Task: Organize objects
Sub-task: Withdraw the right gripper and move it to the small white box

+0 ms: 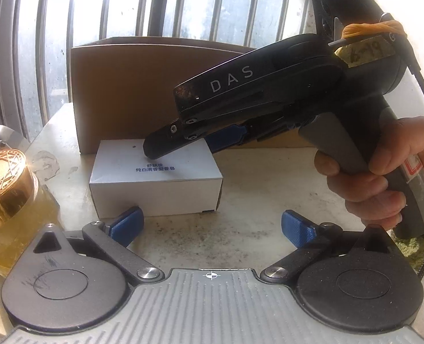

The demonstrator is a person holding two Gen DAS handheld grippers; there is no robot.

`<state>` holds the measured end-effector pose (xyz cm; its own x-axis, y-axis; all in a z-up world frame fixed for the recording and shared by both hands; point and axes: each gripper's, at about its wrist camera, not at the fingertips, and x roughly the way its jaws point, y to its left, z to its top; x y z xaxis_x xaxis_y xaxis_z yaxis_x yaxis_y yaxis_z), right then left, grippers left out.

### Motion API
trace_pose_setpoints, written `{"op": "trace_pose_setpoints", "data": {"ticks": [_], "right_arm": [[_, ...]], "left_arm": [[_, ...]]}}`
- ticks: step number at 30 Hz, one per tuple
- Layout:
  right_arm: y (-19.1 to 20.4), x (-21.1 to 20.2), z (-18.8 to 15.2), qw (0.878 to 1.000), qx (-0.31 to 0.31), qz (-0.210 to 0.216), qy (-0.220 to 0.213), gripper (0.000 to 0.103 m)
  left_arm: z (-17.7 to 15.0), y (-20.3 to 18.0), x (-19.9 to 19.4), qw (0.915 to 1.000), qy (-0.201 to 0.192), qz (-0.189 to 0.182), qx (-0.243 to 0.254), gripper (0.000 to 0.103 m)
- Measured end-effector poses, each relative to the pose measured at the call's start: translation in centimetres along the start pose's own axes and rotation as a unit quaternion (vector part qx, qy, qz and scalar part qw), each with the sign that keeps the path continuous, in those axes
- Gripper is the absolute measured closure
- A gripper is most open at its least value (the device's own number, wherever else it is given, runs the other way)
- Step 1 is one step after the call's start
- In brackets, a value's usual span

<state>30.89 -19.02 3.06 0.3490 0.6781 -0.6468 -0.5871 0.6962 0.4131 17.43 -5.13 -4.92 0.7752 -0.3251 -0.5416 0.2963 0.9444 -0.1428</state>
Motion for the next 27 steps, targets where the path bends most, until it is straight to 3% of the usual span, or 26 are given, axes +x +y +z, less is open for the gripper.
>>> {"op": "trace_pose_setpoints", "data": {"ticks": [6,19,27], "right_arm": [[1.0,-0.6,-0.4,0.999,-0.021,0.017,0.035,0.040],[1.5,-1.9,-2.3,0.998,-0.041,0.026,0.033,0.038],[-0.2,-5.5,-5.0,1.000,-0.021,0.018,0.013,0.038]], "left_arm": [[-0.2,0.6,-0.5,0.9999,-0.001,-0.012,-0.005,0.000],[-0.3,-1.4,-1.2,1.0000,0.008,-0.001,0.001,0.000],[-0.8,-4.4,-1.5,0.9988,0.023,-0.028,0.034,0.000]]}}
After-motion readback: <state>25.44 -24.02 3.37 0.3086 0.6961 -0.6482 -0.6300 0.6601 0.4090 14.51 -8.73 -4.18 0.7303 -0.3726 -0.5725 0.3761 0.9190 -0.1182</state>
